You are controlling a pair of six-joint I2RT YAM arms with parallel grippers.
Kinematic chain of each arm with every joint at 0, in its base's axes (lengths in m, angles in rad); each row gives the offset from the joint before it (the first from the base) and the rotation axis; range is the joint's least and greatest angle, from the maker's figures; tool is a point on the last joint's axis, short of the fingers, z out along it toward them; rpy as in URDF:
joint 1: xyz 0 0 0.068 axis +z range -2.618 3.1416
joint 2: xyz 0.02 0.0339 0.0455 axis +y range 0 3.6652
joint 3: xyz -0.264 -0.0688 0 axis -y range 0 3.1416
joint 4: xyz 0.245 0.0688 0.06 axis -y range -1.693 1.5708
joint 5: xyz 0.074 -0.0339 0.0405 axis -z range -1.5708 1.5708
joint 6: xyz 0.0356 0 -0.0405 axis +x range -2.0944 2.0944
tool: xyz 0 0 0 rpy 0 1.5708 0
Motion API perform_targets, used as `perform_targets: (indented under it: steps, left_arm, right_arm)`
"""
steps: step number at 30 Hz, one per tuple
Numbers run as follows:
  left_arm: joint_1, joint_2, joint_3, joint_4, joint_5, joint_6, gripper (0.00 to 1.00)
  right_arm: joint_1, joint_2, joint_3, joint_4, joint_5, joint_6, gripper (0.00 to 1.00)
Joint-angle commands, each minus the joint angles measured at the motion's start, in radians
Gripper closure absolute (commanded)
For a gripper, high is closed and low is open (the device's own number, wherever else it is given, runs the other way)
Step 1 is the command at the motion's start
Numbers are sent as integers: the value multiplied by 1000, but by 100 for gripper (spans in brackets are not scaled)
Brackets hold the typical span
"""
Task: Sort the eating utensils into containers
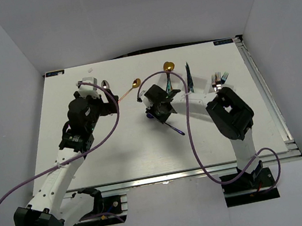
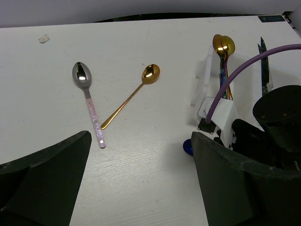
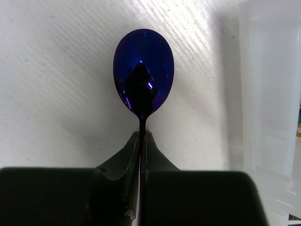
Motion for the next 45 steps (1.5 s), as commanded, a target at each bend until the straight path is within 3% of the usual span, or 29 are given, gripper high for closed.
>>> perform_targets:
  steps: [1,3,12,23,30,36,45]
  left_arm:
    - [-3,-22,-6,6,-15,11,2]
    - [-3,-25,-7,9,-22,11,2]
    - [-1,-25,-12,10,-30,17,2]
    - [-1,-20,-10,7,-32,20,2]
    - [-3,-11,-12,6,-42,26,2]
    - [-1,0,-12,4,-45,31,2]
    - [-3,8,-9,3,-44,34,2]
  right_arm:
    - [17,-7,7,-84,-169,-44,100]
    - [17,-17,77,-139,-255,-89,100]
    - [-66,-99,256,-105,-370,-121,100]
    - [-314,-29,454,134,-560,17,100]
    - [-373,-41,311,482,-504,138,100]
    - [-397,4,296,577,-475,196,100]
    - [-449,-28,140,694,-452,222,100]
